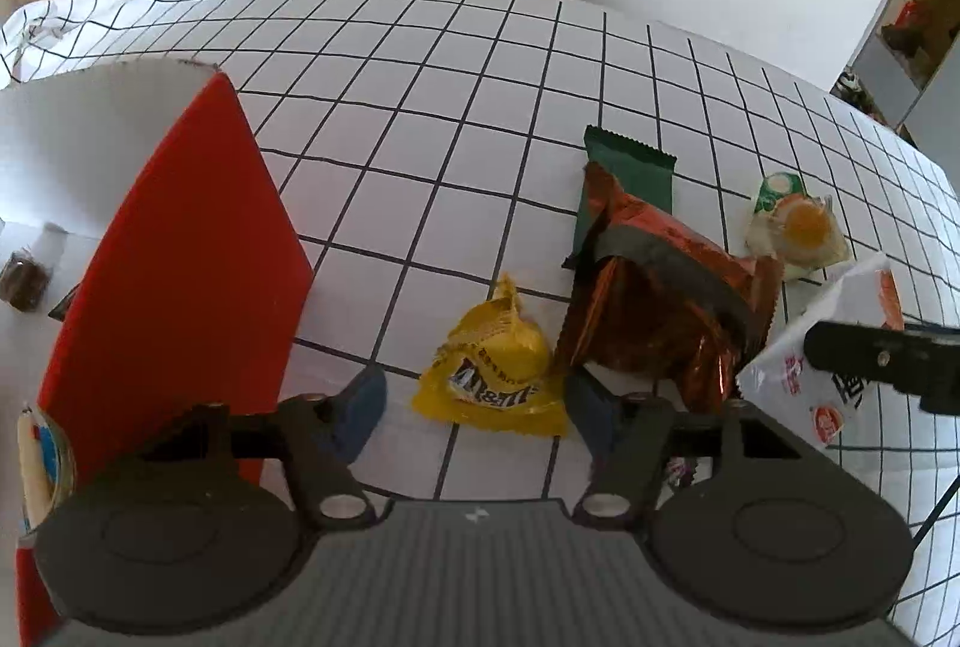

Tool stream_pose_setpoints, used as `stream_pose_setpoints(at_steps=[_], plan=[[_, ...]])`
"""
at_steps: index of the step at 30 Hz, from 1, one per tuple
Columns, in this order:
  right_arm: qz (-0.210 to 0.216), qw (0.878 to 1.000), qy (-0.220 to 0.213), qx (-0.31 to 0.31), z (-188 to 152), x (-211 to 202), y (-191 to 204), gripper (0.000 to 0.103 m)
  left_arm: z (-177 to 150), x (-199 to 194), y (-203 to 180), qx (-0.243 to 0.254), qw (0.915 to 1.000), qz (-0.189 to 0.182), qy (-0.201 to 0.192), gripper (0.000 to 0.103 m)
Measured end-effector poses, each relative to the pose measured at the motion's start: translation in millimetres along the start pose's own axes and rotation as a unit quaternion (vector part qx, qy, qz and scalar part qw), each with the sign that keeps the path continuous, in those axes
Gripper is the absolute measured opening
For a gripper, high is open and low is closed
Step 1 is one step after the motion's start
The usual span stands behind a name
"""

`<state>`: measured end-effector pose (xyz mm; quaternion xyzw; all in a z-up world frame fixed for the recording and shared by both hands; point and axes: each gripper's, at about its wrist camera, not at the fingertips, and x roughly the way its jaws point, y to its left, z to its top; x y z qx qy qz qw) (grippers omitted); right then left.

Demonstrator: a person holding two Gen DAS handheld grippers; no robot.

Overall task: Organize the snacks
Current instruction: 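Grasp the yellow M&M's bag with the left tool while the right grasps the white-orange packet, then carry the M&M's bag and white packet into the red box and open both tools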

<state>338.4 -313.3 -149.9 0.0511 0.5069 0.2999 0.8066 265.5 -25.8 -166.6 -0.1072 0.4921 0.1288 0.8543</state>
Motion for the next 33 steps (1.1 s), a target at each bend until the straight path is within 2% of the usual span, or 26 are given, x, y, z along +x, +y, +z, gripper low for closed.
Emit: stream_pose_setpoints(at_steps=[4, 6, 7, 9, 11, 17, 19, 22, 23, 28, 33], plan=[[0.007, 1.0, 0.0, 0.017, -3.2, 1.1, -1.0, 0.084, 3.2, -0.5, 3.6, -0.007, 0.9999, -0.008, 0.001, 0.049], [0.005, 1.0, -0.006, 0.019, -5.8, -0.4, -1.8, 0.076, 3.5, -1.5, 6.5, -0.013, 0.9998, -0.013, 0.0, 0.046], [0.006, 1.0, -0.008, 0.021, -6.9, -1.6, -2.6, 0.074, 3.4, -2.0, 8.0, -0.017, 0.9998, -0.013, -0.002, 0.038], [0.01, 0.999, -0.015, 0.031, -9.5, -5.2, -5.6, 0.061, 3.9, -2.1, 12.0, -0.026, 0.9995, -0.015, -0.002, 0.037], [0.011, 0.999, -0.021, 0.04, -11.4, -9.0, -7.4, 0.053, 3.1, -2.3, 13.0, -0.031, 0.9994, -0.014, -0.003, 0.035], [0.011, 0.999, -0.031, 0.043, -18.3, -16.9, -5.9, 0.037, -3.2, -13.2, 11.5, -0.031, 0.9994, -0.01, -0.008, 0.034], [0.014, 0.998, -0.033, 0.045, -22.2, -21.7, -4.9, 0.023, -6.7, -19.8, 10.0, -0.031, 0.9994, -0.012, -0.01, 0.034], [0.016, 0.998, -0.034, 0.043, -28.0, -30.3, -2.1, 0.014, -12.7, -30.6, 5.7, -0.026, 0.9995, -0.013, -0.012, 0.034], [0.019, 0.998, -0.033, 0.04, -29.8, -32.2, -1.3, 0.003, -14.7, -33.8, 5.2, -0.024, 0.9995, -0.014, -0.013, 0.034], [0.01, 0.999, -0.035, 0.037, -39.3, -44.2, 0.7, 0.002, -24.8, -53.9, 4.5, -0.021, 0.9994, -0.025, -0.015, 0.034], [0.022, 0.998, -0.045, 0.028, -50.5, -67.8, 10.7, 0.002, -35.7, -81.7, 2.9, -0.008, 0.9991, -0.034, -0.026, 0.034]])
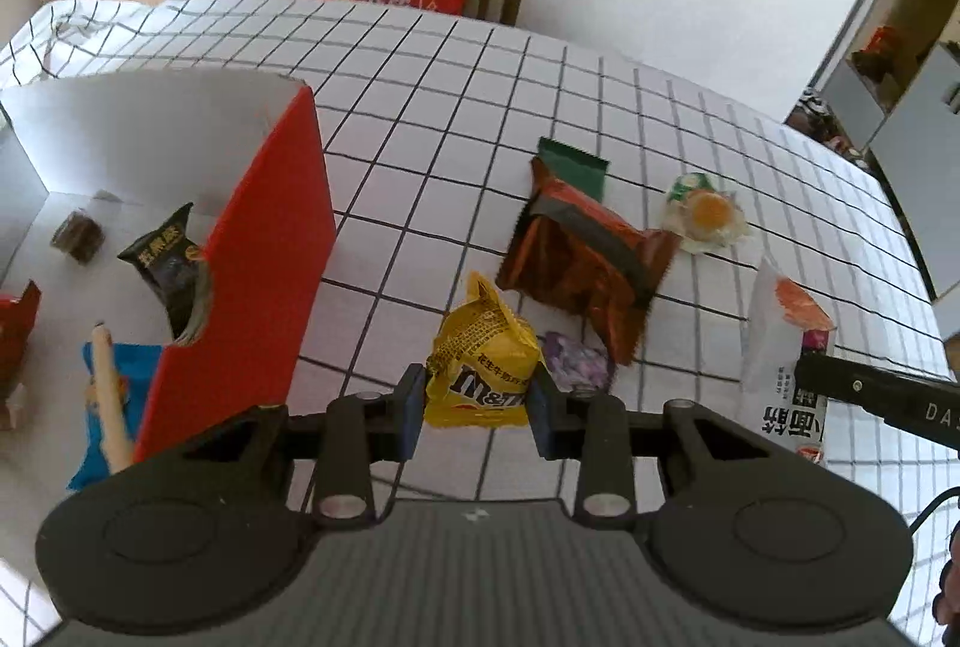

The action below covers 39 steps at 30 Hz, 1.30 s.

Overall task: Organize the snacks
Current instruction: 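Carry the M&M's bag and white packet into the red box and open both tools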

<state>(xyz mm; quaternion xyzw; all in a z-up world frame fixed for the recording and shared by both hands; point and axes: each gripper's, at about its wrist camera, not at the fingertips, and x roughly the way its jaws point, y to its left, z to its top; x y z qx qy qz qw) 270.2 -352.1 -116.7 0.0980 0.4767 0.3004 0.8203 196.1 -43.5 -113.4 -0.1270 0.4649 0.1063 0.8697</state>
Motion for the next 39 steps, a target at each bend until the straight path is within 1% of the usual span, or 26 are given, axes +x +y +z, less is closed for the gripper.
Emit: stream_pose_setpoints(at_steps=[3, 6, 8, 18, 29, 35, 39], plan=[[0.011, 1.0, -0.001, -0.005, -5.2, -17.3, 9.1, 0.002, -4.5, -18.5, 0.4, -0.001, 1.0, -0.009, -0.003, 0.034], [0.02, 1.0, -0.001, -0.016, -9.3, -33.8, 21.3, 0.002, -8.3, -36.5, 0.5, 0.002, 0.9999, -0.006, -0.007, 0.034], [0.027, 0.999, -0.001, -0.021, -11.7, -44.0, 27.7, 0.002, -10.1, -48.6, 3.6, -0.001, 0.9999, -0.013, -0.008, 0.034], [0.046, 0.998, -0.015, -0.051, -16.0, -79.4, 76.0, 0.003, -14.8, -103.5, 31.8, -0.008, 0.9994, -0.015, -0.029, 0.034], [0.076, 0.993, -0.023, -0.086, -13.8, -86.6, 149.2, 0.003, -7.1, -144.5, 80.6, -0.016, 0.9982, -0.012, -0.057, 0.034], [0.09, 0.99, -0.029, -0.103, -11.3, -81.4, 190.7, 0.003, -0.4, -156.6, 112.6, -0.019, 0.9975, -0.011, -0.067, 0.034], [0.094, 0.989, -0.033, -0.111, -10.0, -73.1, 219.1, 0.003, 4.4, -159.8, 135.6, -0.023, 0.9975, -0.008, -0.066, 0.034]])
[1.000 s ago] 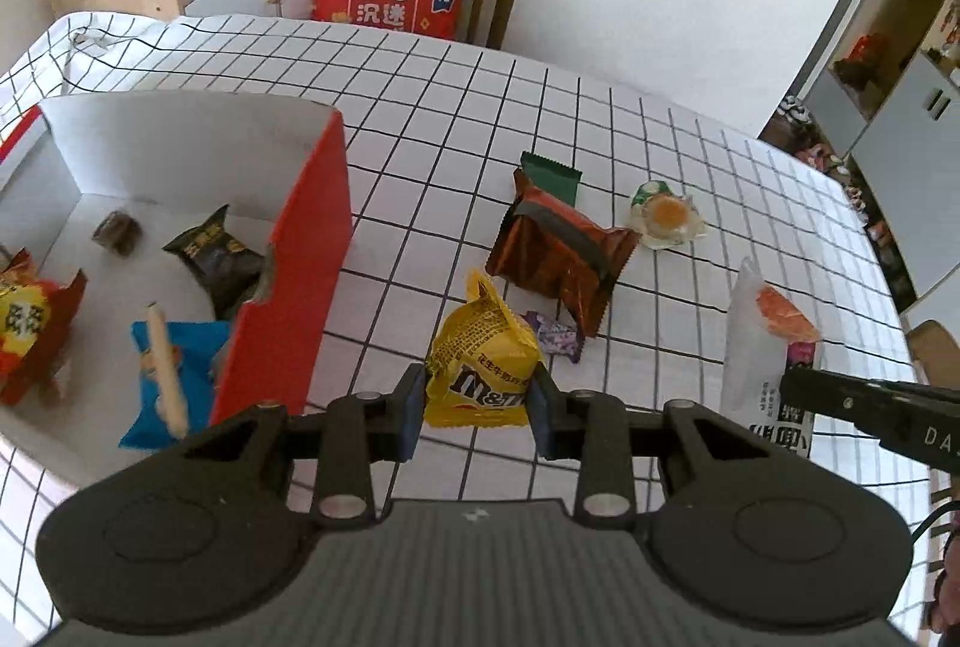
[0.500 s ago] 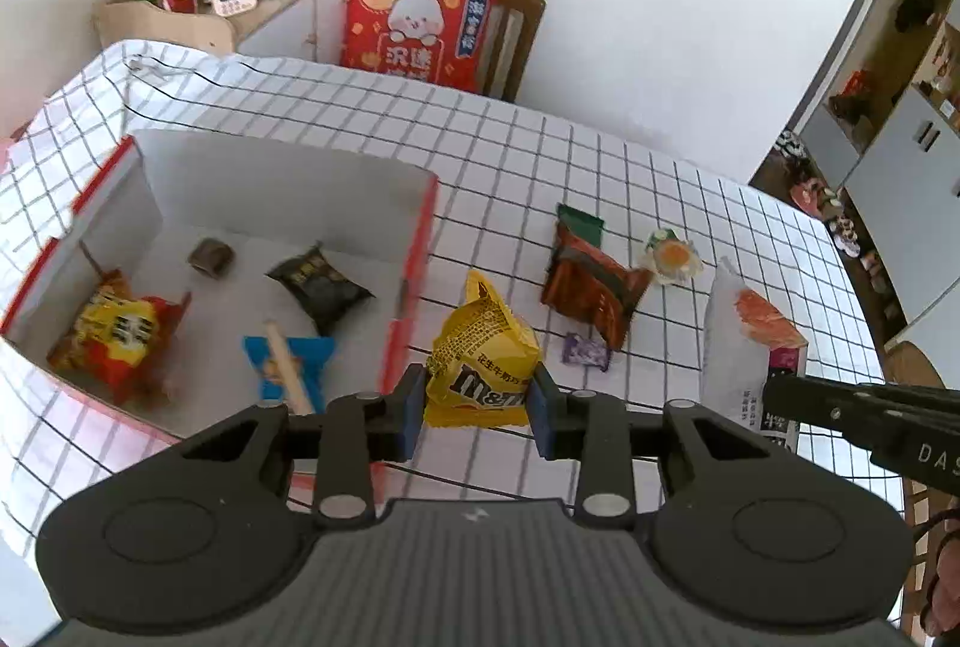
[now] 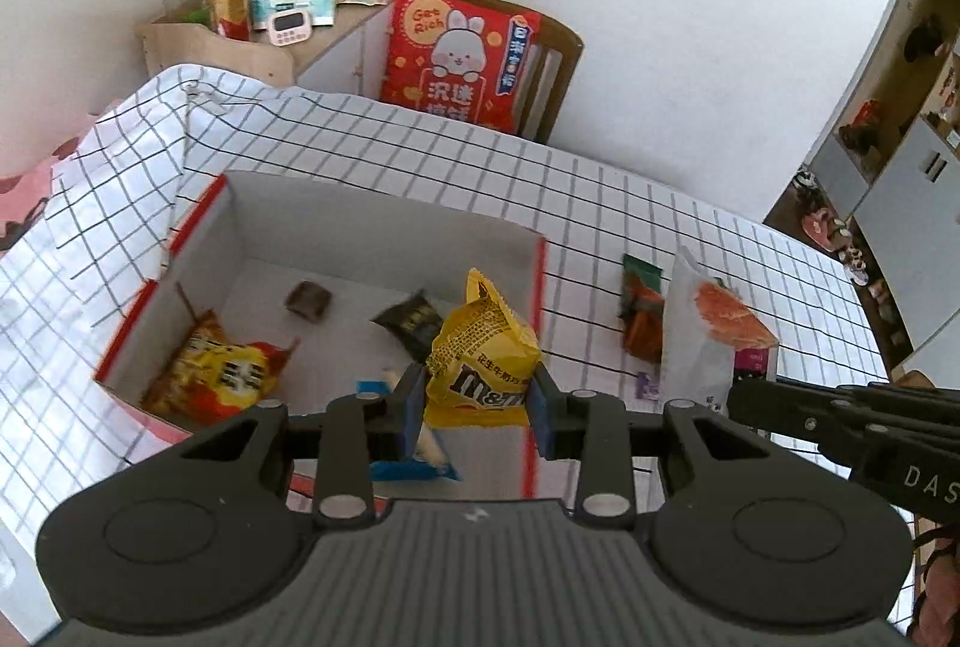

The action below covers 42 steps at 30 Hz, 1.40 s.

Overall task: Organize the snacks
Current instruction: 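Carry the M&M's bag and white packet into the red box and open both tools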

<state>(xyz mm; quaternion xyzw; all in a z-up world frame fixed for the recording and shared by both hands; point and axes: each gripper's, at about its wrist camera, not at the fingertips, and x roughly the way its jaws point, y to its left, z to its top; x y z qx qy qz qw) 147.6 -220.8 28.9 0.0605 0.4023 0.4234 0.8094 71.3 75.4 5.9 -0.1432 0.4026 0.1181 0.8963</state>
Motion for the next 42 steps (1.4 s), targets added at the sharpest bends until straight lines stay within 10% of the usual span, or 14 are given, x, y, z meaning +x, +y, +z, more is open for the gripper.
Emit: stream_pose_setpoints(at_steps=[19, 42], plan=[[-0.012, 1.0, 0.025, -0.002, 25.1, 101.8, 63.0, 0.003, 32.1, 34.0, 110.3, -0.018, 0.9982, 0.054, 0.018, 0.034], [-0.047, 0.993, 0.104, -0.009, 27.6, 199.0, 50.2, 0.01, 40.6, 146.5, 137.6, 0.002, 0.9901, 0.078, 0.117, 0.035]])
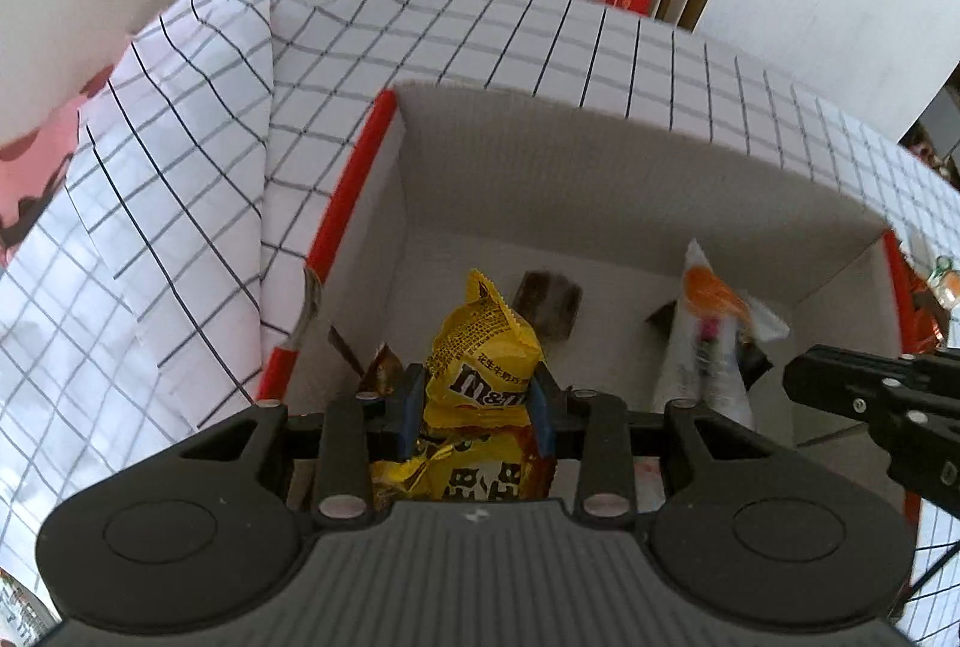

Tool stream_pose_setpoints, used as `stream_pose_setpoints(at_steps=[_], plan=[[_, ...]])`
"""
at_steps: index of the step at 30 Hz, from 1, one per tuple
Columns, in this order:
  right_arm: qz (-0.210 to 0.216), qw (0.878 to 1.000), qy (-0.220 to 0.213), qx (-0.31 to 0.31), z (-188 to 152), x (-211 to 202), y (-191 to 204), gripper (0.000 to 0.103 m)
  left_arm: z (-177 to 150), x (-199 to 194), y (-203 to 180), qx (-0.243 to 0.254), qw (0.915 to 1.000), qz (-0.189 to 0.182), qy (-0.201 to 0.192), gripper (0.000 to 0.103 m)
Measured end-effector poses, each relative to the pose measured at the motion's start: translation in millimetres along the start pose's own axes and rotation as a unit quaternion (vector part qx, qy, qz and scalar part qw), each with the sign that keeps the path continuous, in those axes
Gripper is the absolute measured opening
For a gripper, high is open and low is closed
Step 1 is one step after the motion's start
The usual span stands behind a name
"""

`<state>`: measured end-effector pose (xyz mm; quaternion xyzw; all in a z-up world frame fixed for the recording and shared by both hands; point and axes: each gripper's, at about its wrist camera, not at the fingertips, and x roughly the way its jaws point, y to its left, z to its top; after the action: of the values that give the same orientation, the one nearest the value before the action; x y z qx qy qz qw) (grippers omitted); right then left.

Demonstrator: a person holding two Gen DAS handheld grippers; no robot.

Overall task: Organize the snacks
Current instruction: 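Carry the M&M's bag and white packet into the red box and open both tools, then lift both tools out of the box back toward the table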

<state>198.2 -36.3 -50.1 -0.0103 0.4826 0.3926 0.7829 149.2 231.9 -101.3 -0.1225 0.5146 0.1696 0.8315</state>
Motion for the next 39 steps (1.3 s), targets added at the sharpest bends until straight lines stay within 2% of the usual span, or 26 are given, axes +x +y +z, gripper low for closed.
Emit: stream_pose_setpoints(at_steps=[6, 8, 12, 16, 21, 26, 30, 34, 39], plan=[[-0.001, 1.0, 0.008, 0.007, -5.7, 2.7, -2.1, 0.016, -2.9, 9.7, -3.7, 0.006, 0.9999, 0.001, 0.009, 0.035], [-0.004, 1.0, 0.01, 0.007, -7.6, 2.9, -2.2, 0.017, -4.8, 8.3, -5.9, 0.009, 0.9999, -0.002, 0.005, 0.038], [-0.006, 1.0, 0.013, 0.008, -11.8, 2.0, -2.6, 0.021, -9.6, 1.5, -9.1, 0.016, 0.9998, -0.003, -0.006, 0.052], [-0.005, 1.0, 0.01, 0.013, -14.9, -1.7, -2.3, 0.023, -17.2, -11.6, -12.4, 0.026, 0.9994, -0.005, -0.022, 0.053], [0.001, 1.0, -0.003, 0.012, -19.1, -14.9, 2.8, 0.034, -21.8, -29.9, -10.7, 0.026, 0.9986, -0.005, -0.046, 0.057], [0.014, 1.0, -0.019, 0.011, -22.7, -33.6, 7.1, 0.037, -30.2, -53.4, -11.4, 0.028, 0.997, -0.014, -0.071, 0.058], [0.021, 0.999, -0.037, 0.01, -26.7, -51.0, 10.2, 0.047, -39.2, -73.5, -16.5, 0.031, 0.995, -0.021, -0.093, 0.062], [0.03, 0.998, -0.054, 0.01, -31.7, -69.3, 10.7, 0.052, -47.0, -91.8, -21.8, 0.033, 0.9929, -0.03, -0.11, 0.062], [0.033, 0.997, -0.075, 0.015, -40.3, -90.2, 7.5, 0.063, -55.3, -112.2, -32.8, 0.039, 0.9901, -0.047, -0.126, 0.062]])
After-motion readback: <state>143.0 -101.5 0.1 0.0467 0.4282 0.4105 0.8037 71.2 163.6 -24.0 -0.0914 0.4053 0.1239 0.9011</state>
